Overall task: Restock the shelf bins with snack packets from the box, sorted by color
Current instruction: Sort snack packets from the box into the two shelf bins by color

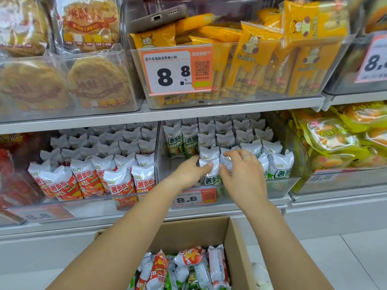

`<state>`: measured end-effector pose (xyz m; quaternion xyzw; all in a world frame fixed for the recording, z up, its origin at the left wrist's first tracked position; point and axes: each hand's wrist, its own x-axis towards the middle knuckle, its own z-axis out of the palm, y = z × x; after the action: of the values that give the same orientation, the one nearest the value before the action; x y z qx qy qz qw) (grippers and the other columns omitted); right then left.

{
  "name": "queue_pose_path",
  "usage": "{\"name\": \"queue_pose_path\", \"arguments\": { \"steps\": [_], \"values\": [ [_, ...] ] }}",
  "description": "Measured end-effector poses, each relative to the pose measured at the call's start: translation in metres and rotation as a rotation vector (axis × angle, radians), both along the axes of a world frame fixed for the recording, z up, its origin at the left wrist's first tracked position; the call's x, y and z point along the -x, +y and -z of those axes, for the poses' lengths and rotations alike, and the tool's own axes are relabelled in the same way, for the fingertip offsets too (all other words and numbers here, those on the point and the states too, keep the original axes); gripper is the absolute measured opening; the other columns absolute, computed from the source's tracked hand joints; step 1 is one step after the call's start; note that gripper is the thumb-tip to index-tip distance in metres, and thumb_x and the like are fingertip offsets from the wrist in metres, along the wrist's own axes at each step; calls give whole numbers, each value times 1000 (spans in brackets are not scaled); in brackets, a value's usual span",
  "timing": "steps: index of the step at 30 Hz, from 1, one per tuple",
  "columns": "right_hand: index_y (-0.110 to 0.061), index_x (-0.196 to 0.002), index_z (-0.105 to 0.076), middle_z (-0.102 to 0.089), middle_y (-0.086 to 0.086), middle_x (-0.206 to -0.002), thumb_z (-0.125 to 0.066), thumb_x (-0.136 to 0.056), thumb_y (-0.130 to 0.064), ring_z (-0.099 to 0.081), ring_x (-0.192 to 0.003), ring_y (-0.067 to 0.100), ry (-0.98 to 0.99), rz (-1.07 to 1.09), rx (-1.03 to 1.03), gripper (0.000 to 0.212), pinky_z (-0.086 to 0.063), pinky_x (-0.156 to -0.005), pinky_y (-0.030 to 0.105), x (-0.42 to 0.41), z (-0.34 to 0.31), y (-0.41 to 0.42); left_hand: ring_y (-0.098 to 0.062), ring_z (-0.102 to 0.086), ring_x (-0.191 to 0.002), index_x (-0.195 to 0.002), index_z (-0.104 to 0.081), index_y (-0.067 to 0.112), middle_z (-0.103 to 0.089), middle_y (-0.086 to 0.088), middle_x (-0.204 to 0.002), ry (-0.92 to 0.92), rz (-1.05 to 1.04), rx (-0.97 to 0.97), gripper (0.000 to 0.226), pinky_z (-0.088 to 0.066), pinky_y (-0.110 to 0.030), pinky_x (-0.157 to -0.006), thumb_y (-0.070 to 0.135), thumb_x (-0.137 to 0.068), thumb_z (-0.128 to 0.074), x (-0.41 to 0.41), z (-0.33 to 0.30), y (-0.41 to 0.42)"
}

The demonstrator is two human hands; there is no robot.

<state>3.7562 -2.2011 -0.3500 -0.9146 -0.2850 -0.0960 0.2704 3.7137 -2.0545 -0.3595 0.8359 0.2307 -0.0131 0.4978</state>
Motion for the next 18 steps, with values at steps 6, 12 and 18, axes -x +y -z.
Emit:
{"name": "queue_pose_path", "arguments": {
  "steps": [6, 12, 18],
  "values": [
    [-11, -116, -65, -60, 12, -117, -62, -87, -22, -52, -116, 31, 2, -26, 12, 32, -38, -103, 45, 2, 2, 2, -25, -57, -102, -124, -53, 22, -64, -3, -109, 52, -32, -325, 51, -42, -31, -73, 61, -93, -41, -3, 4, -8],
    [-12, -114, -67, -61, 12, -123, -67, -85, -20, -45, -130, 34, -108, -17, -41, 30, -23, -113, 50, 13, -2, 4, -20, -59, -102, -132, -52, 27, -66, 3, -109, 7, -145, -421, 62, -47, -30, -77, 67, -86, -41, 17, -7, -12],
    [-17, -97, -70, -67, 1, -101, -54, -83, -23, -59, -103, 25, -260, -114, -137, 22, -37, -104, 45, 42, -5, -7, 1, -58, -85, -110, -67, 24, -65, 15, -103, -452, -141, -507, 23, -49, -21, -75, 28, -97, -50, 94, -21, -22]
  ]
}}
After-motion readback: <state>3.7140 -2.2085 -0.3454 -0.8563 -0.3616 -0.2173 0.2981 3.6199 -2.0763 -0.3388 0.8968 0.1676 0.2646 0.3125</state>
